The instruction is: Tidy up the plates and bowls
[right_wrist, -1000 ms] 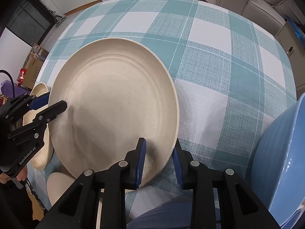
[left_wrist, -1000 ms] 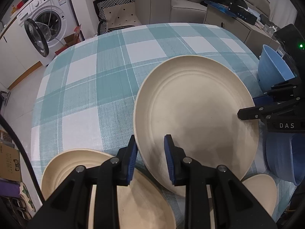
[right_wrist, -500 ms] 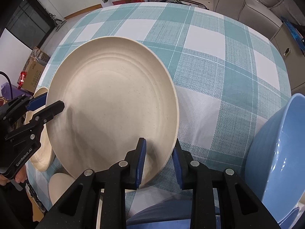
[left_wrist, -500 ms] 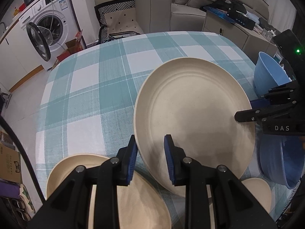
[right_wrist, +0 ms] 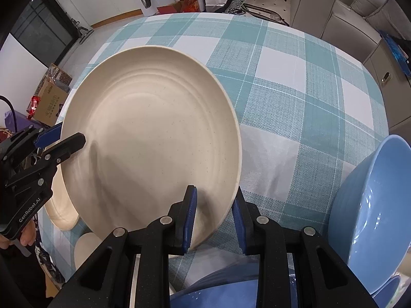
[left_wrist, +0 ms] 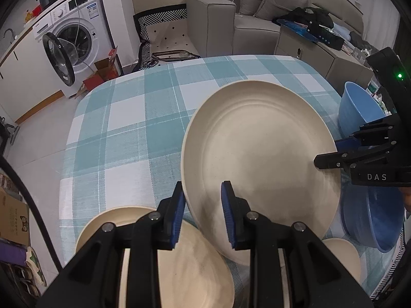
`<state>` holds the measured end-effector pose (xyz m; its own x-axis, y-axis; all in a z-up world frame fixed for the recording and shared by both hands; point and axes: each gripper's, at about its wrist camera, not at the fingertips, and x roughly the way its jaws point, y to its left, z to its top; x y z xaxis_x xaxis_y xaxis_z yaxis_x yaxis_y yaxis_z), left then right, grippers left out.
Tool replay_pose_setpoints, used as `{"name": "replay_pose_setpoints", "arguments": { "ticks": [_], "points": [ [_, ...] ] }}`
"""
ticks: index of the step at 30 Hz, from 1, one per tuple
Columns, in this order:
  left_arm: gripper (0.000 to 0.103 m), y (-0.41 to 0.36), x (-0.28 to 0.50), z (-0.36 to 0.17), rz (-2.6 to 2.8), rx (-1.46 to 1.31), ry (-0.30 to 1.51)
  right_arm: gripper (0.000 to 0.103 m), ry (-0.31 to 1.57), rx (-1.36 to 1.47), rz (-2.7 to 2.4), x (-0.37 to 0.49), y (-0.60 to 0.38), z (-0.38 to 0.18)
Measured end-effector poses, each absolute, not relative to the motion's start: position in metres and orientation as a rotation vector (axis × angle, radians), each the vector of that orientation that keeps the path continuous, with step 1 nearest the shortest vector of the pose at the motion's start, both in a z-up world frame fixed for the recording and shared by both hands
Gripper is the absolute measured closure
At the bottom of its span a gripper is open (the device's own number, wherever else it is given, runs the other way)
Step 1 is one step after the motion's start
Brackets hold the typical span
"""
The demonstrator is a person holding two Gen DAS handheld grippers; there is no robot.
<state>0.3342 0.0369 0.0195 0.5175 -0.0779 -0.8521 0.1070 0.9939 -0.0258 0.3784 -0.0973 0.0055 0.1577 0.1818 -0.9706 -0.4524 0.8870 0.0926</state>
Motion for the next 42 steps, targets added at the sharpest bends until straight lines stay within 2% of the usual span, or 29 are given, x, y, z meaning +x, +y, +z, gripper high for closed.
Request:
{"name": "replay_pose_setpoints", "arguments": {
  "ticks": [25, 42],
  "points": [
    [0.077, 0.059, 0.300, 0.046, -0.092, 0.001, 0.967, 0.075, 1.278, -0.289, 0.527, 0.341, -0.077, 0.043],
    [0.077, 0.064, 0.274, 0.044, -0.083, -0.005, 0.973, 0.075, 1.252, -0.339, 0.580, 0.306, -0.071, 0.054]
  ]
}}
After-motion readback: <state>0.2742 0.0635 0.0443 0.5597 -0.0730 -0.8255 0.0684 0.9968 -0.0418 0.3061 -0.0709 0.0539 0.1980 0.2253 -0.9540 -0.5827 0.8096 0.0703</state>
